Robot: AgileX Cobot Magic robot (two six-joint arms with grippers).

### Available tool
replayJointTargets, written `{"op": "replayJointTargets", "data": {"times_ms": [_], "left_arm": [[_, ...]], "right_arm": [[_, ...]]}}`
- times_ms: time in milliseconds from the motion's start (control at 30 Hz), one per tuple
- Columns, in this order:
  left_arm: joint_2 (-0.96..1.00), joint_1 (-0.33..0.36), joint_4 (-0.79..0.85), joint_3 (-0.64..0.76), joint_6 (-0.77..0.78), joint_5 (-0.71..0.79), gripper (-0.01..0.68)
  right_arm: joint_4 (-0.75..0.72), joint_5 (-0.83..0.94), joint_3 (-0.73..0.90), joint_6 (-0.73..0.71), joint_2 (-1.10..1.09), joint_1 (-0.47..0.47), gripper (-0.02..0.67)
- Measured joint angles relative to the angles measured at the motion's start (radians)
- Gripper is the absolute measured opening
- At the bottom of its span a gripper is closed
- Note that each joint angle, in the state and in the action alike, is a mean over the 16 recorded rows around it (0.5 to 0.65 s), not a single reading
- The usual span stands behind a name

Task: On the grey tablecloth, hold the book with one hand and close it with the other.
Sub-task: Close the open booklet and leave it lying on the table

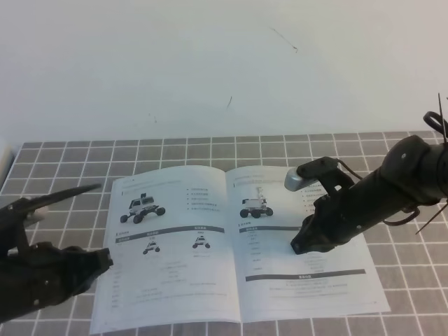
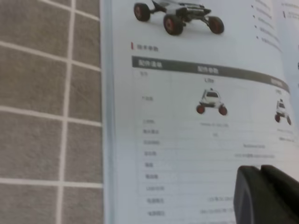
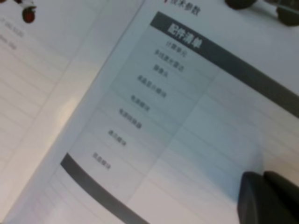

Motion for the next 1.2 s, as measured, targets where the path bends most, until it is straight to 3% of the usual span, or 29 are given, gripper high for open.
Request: {"op": "replayJointTargets", "data": {"times_ms": [367, 700, 1200], "left_arm": [[0.081, 0.034, -0.037, -0.028, 0.111, -0.074, -0.003], [0.246, 0.084, 0.013, -0.116, 0.119, 0.009, -0.003], [0.348, 0.092, 0.042, -0.193, 0.119, -0.096, -0.003]], "right_arm": [[0.021, 0.022, -0.015, -0.005, 0.035, -0.004, -0.003], [0.015, 0.027, -0.019, 0.028, 0.042, -0.004, -0.003], [-0.021, 0.029, -0.025, 0.109, 0.042, -0.003, -0.003]]}}
